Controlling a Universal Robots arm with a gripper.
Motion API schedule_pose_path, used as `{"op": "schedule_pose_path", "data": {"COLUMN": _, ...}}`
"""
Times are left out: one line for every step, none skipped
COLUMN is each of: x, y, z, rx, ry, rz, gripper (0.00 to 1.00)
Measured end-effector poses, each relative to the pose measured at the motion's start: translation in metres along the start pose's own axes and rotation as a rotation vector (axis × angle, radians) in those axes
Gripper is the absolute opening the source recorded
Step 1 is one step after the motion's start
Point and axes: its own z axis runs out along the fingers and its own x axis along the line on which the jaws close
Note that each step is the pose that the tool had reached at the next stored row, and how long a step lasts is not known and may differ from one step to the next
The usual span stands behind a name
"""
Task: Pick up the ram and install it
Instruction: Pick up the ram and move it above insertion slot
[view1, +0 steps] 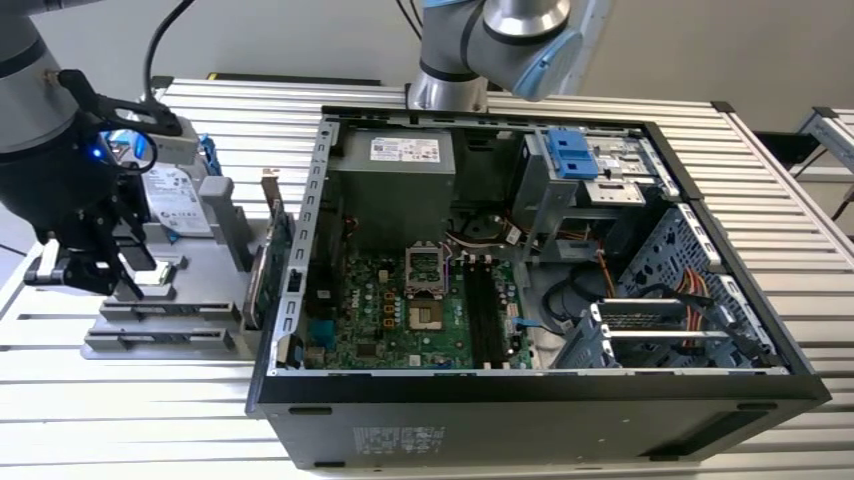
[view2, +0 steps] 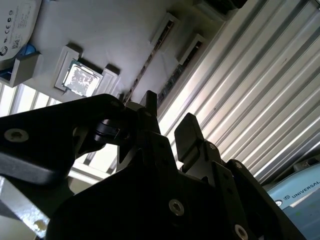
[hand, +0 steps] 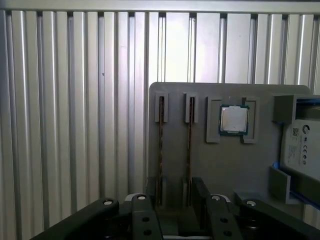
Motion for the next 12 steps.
{"op": "schedule_pose_path", "data": {"x": 0.0000, "y": 0.0000, "z": 0.0001, "rx": 0.0000, "ry": 0.0001, "rz": 0.000, "gripper": 1.00}}
{"op": "schedule_pose_path", "data": {"x": 0.0000, "y": 0.0000, "z": 0.0010, "rx": 0.0000, "ry": 0.0002, "rz": 0.000, "gripper": 1.00}}
{"op": "schedule_pose_path", "data": {"x": 0.0000, "y": 0.0000, "z": 0.0018, "rx": 0.0000, "ry": 0.0004, "rz": 0.000, "gripper": 1.00}}
{"op": "schedule_pose_path", "data": {"x": 0.0000, "y": 0.0000, "z": 0.0020, "rx": 0.0000, "ry": 0.0003, "rz": 0.000, "gripper": 1.00}}
{"op": "schedule_pose_path", "data": {"x": 0.0000, "y": 0.0000, "z": 0.0022, "rx": 0.0000, "ry": 0.0004, "rz": 0.000, "gripper": 1.00}}
{"op": "schedule_pose_path", "data": {"x": 0.0000, "y": 0.0000, "z": 0.0023, "rx": 0.0000, "ry": 0.0004, "rz": 0.000, "gripper": 1.00}}
{"op": "schedule_pose_path", "data": {"x": 0.0000, "y": 0.0000, "z": 0.0025, "rx": 0.0000, "ry": 0.0003, "rz": 0.000, "gripper": 1.00}}
{"op": "schedule_pose_path", "data": {"x": 0.0000, "y": 0.0000, "z": 0.0028, "rx": 0.0001, "ry": 0.0004, "rz": 0.000, "gripper": 1.00}}
{"op": "schedule_pose_path", "data": {"x": -0.0001, "y": 0.0000, "z": 0.0032, "rx": 0.0002, "ry": 0.0002, "rz": 0.000, "gripper": 1.00}}
{"op": "schedule_pose_path", "data": {"x": -0.0001, "y": 0.0000, "z": 0.0039, "rx": 0.0003, "ry": 0.0004, "rz": 0.000, "gripper": 1.00}}
{"op": "schedule_pose_path", "data": {"x": 0.0000, "y": 0.0000, "z": 0.0045, "rx": 0.0002, "ry": 0.0008, "rz": 0.000, "gripper": 1.00}}
{"op": "schedule_pose_path", "data": {"x": -0.0001, "y": 0.0001, "z": 0.0053, "rx": 0.0001, "ry": 0.0009, "rz": 0.000, "gripper": 1.00}}
